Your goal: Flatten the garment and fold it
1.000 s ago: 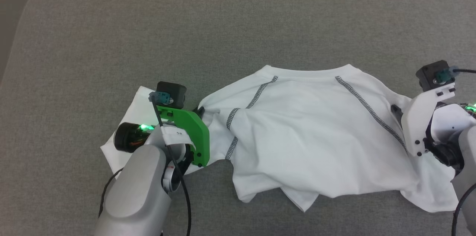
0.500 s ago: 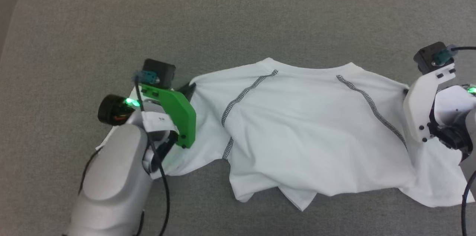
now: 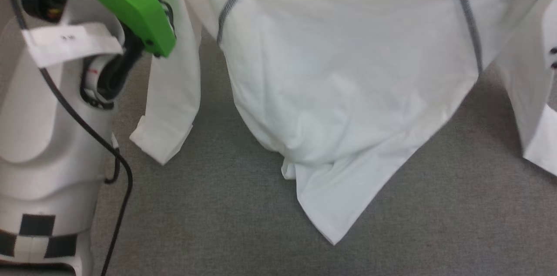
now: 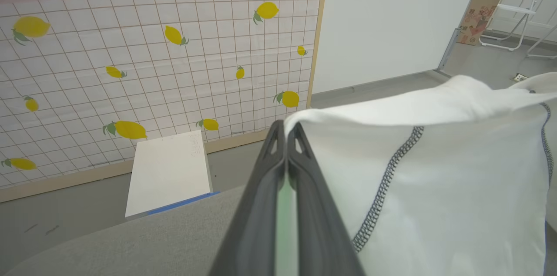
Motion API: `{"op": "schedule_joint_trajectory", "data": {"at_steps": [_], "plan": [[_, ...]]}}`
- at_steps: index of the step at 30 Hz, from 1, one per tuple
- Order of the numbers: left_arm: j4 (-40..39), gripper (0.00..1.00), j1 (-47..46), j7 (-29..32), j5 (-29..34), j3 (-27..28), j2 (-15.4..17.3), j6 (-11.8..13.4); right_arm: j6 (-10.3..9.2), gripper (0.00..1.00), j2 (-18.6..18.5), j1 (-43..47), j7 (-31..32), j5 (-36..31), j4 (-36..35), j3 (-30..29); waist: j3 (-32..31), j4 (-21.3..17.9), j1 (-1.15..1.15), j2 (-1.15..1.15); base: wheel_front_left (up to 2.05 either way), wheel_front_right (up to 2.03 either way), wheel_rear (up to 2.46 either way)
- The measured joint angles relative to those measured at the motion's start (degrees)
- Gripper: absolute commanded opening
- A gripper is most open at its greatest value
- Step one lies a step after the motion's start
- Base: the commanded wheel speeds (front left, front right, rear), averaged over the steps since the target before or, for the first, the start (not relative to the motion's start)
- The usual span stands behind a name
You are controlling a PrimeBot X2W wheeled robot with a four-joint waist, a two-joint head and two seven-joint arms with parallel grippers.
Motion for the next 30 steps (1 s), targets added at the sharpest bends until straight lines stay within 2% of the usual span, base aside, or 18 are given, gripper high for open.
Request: {"op": "schedule_joint_trajectory", "data": {"at_steps": [4,9,14,19,25,30], "plan": [[-0.15,0.0,-7.36,-0.05,1.38,1.64,1.11,1.19,0.0,0.0,-0.58,-8.73,0.16,0.02,-0.94,0.27,1.38,-0.67,0.0,0.0,0.0,0.0,0.0],[1.76,0.0,-16.6,-1.48,4.46,3.07,2.46,3.42,0.01,0.0,0.32,-19.85,-1.29,-1.78,1.72,2.19,4.54,-1.29,0.0,0.0,0.0,0.0,0.0],[4.74,0.0,-26.76,-4.67,8.76,4.1,4.12,5.98,0.03,0.0,2.27,-30.99,-6.21,-4.66,6.26,3.54,8.69,-2.05,0.0,0.0,0.0,0.0,0.0],[7.11,0.0,-35.01,-10.48,10.48,5.73,4.0,8.23,0.05,0.0,6.41,-41.11,-14.81,-12.88,11.79,-0.45,12.93,-3.08,0.01,0.0,0.0,0.0,0.0],[10.4,0.0,-39.04,-16.27,10.99,6.52,3.47,8.67,0.21,0.0,10.18,-46.68,-24.08,-21.39,16.77,-3.71,16.75,-4.29,0.01,0.0,0.0,0.0,0.0],[14.33,0.0,-35.76,-16.66,10.44,4.99,3.03,6.7,0.2,0.0,10.72,-45.26,-28.33,-22.04,21.79,-3.33,18.12,-4.59,0.01,0.0,0.0,0.0,0.0]]}}
